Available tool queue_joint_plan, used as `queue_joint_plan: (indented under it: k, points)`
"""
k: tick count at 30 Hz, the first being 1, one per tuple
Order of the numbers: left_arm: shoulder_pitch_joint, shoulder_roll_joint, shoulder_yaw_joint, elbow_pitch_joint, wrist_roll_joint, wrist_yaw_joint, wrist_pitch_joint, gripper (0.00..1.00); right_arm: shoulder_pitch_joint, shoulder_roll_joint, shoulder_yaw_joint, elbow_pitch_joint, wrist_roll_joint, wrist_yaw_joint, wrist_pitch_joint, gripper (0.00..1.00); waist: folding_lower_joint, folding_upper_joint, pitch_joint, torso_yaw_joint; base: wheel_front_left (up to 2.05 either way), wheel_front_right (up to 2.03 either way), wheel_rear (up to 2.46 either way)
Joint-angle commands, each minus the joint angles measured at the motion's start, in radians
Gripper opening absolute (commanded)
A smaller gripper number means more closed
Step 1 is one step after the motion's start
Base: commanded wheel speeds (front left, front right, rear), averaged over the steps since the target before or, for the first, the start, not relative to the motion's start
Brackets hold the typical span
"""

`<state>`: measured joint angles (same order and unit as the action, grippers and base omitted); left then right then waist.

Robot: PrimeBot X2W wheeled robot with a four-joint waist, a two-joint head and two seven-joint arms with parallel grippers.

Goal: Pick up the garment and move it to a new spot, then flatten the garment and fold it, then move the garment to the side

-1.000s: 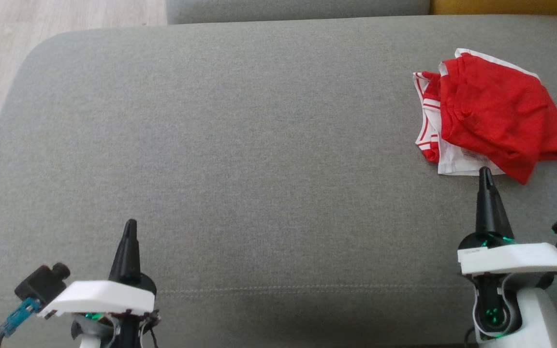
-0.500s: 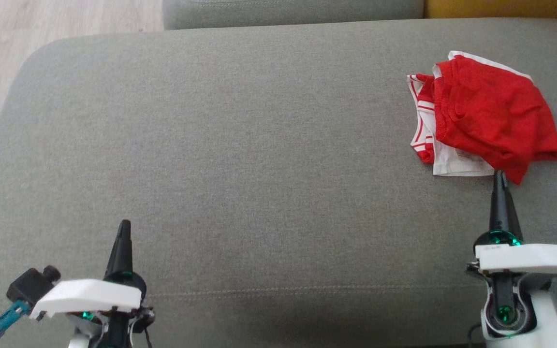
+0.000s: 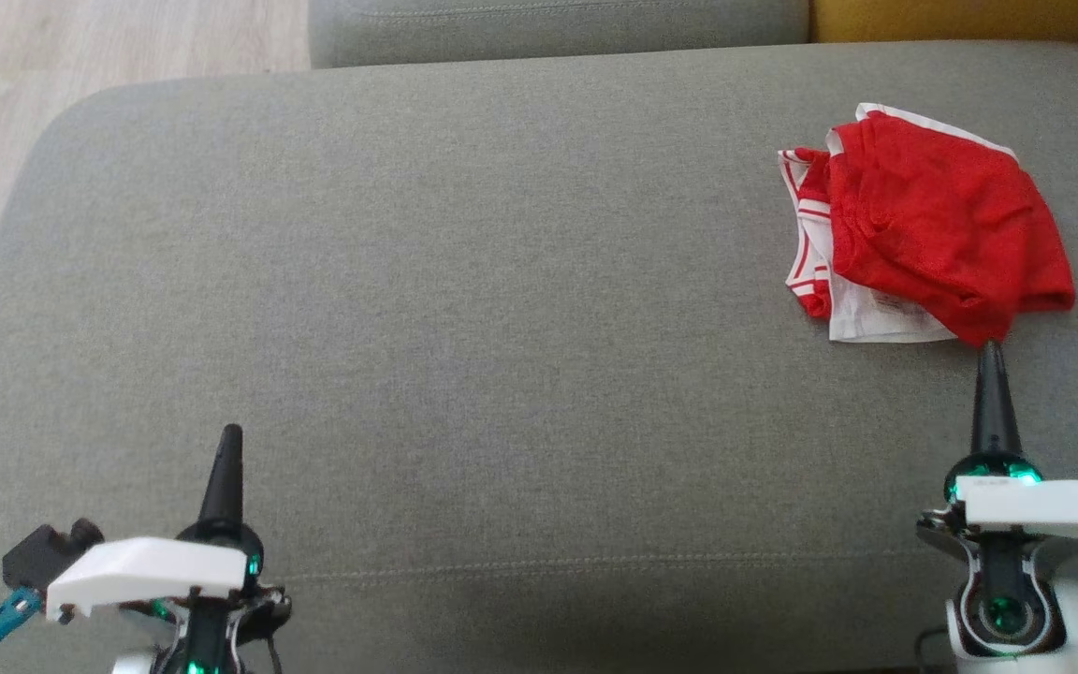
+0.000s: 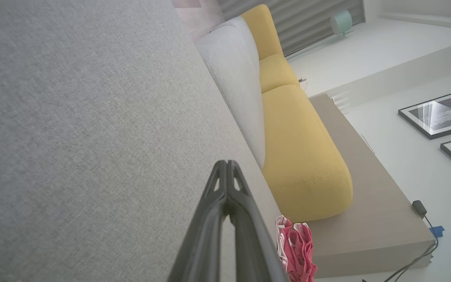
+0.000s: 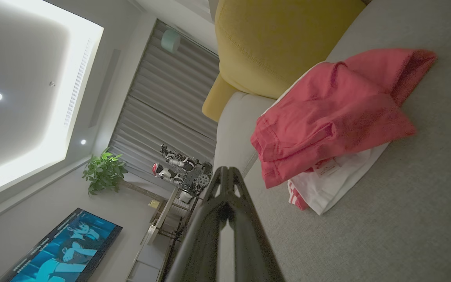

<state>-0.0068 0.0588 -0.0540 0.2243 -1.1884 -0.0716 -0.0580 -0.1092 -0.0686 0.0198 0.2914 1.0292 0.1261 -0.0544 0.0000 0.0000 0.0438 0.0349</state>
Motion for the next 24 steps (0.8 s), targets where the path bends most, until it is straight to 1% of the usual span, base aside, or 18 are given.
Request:
queue_joint_plan:
  k: [1, 24]
  points:
    - [-0.056, 0.017, 0.029, -0.028, -0.019, -0.011, 0.005, 0.0, -0.017, -0.014, 0.006, -0.038, 0.03, 0.003, 0.005, 0.0, 0.0, 0.0, -0.001, -0.001, 0.0, 0.0, 0.0]
    - [-0.077, 0.018, 0.079, -0.004, -0.238, -0.035, 0.073, 0.0, -0.006, -0.012, -0.044, -0.044, 0.324, 0.004, 0.071, 0.0, 0.0, 0.0, -0.021, -0.018, 0.0, 0.0, 0.0]
